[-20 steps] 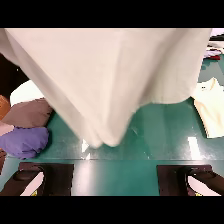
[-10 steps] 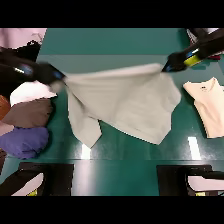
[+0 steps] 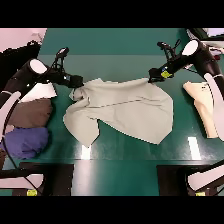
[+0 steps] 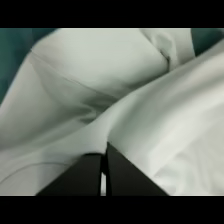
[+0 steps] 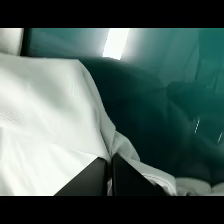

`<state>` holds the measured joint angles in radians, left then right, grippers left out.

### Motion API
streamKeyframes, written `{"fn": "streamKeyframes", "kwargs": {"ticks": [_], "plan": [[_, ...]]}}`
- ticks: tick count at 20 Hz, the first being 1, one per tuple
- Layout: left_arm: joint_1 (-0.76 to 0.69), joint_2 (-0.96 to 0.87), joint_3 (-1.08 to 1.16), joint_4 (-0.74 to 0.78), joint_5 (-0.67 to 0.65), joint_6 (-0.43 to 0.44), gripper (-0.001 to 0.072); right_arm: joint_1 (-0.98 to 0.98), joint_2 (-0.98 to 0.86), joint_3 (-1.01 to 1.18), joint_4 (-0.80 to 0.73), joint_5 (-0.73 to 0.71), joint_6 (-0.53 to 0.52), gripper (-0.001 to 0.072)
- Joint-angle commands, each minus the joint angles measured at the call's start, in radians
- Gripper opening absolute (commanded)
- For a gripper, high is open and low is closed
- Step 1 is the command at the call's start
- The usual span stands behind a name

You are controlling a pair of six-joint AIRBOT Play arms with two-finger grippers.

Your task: Fold the shirts.

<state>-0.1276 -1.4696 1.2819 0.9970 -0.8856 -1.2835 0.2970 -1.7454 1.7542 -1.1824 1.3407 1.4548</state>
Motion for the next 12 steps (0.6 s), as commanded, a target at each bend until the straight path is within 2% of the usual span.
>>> {"fn": "streamKeyframes", "kwargs": {"ticks": [1,2,3,5,8,10,12], "plan": [[-0.003,-0.057,0.08,0.015,0.061,0.001,0.0279,0.0,-0.014,0.031,0.001,-0.076,-0.001,0.005],[-0.002,-0.057,0.105,0.021,0.033,0.001,0.046,0.0,-0.014,0.049,0.001,-0.076,-0.001,0.0232],[-0.002,-0.057,0.132,0.032,-0.007,0.002,0.0458,0.0,-0.014,0.07,0.001,-0.072,-0.001,0.0363],[0.006,-0.056,0.209,0.08,-0.156,0.001,0.0458,-0.01,-0.013,0.131,0.005,-0.016,-0.001,0.037],[0.107,-0.013,0.266,0.081,-0.399,0.002,0.0458,-0.045,0.02,0.172,0.004,0.139,-0.024,0.037],[0.202,0.048,0.212,0.08,-0.477,0.002,0.0458,-0.075,0.084,0.107,0.005,0.185,-0.051,0.037],[0.284,0.13,0.071,0.075,-0.487,0.002,0.0458,-0.105,0.174,-0.015,0.013,0.175,-0.061,0.037]]}}
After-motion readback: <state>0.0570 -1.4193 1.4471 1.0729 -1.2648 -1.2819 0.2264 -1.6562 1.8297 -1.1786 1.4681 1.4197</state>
